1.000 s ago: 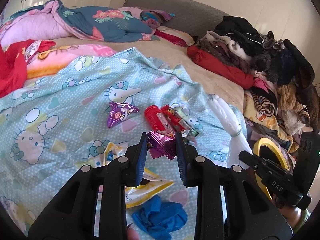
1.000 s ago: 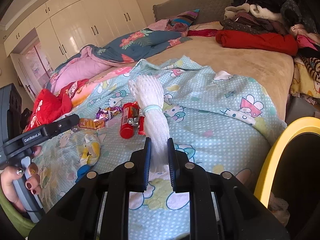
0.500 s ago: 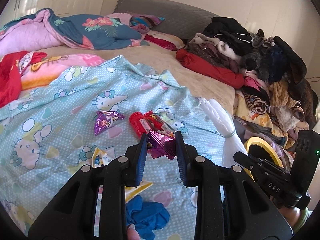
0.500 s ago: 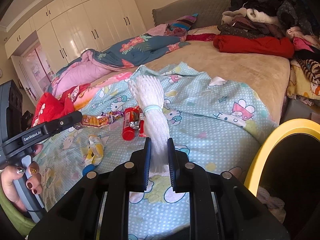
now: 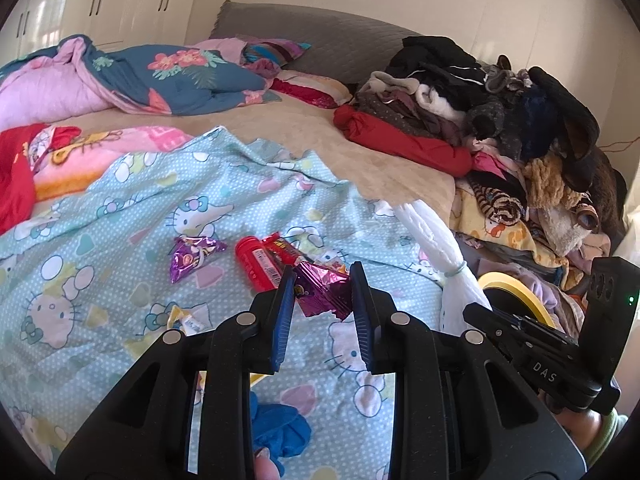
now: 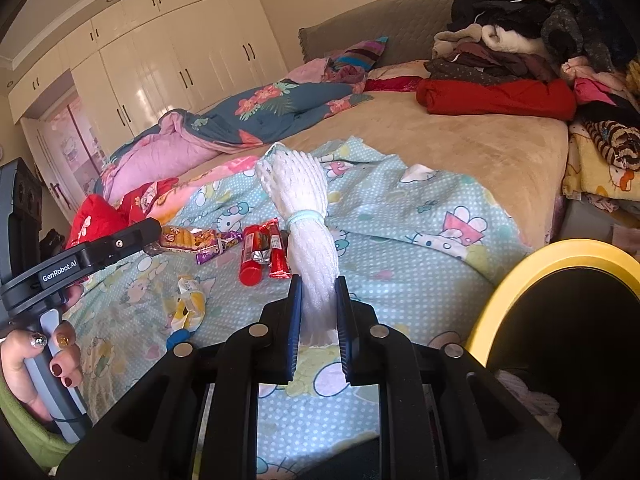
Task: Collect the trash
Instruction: 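Carry both held items over the yellow-rimmed bin and open both tools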
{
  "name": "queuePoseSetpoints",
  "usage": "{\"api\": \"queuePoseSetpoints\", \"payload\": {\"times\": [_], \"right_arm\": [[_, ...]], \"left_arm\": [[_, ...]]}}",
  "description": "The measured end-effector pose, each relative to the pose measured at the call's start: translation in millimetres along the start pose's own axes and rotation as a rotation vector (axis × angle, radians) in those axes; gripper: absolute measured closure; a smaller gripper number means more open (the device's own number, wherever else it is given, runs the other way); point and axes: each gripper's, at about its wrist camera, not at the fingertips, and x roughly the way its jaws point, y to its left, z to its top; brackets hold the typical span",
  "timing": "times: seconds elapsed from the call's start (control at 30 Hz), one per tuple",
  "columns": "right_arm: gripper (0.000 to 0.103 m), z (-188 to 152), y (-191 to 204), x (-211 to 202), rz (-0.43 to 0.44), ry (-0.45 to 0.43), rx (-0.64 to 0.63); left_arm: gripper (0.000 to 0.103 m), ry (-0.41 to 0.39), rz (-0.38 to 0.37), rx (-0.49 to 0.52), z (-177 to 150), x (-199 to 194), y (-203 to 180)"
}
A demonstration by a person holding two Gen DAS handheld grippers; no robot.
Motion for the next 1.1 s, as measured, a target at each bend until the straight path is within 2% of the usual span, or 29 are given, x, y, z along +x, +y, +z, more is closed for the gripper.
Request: {"api": "queuePoseSetpoints", "payload": {"times": [0.63,1.1], "right_arm": [[0.087,-1.7,-44.6,-39.7,-0.070,-0.040,0.063],[0.087,-4.2,-92.4,-64.2,-0.156,-0.059,0.129]], "left_arm": [[0.082,-0.010,-0.058,0.081,-0.6,-4.6,-44.2],[0.082,0.008,-0.128,0.175,-11.4,-0.5,-95.1]]}}
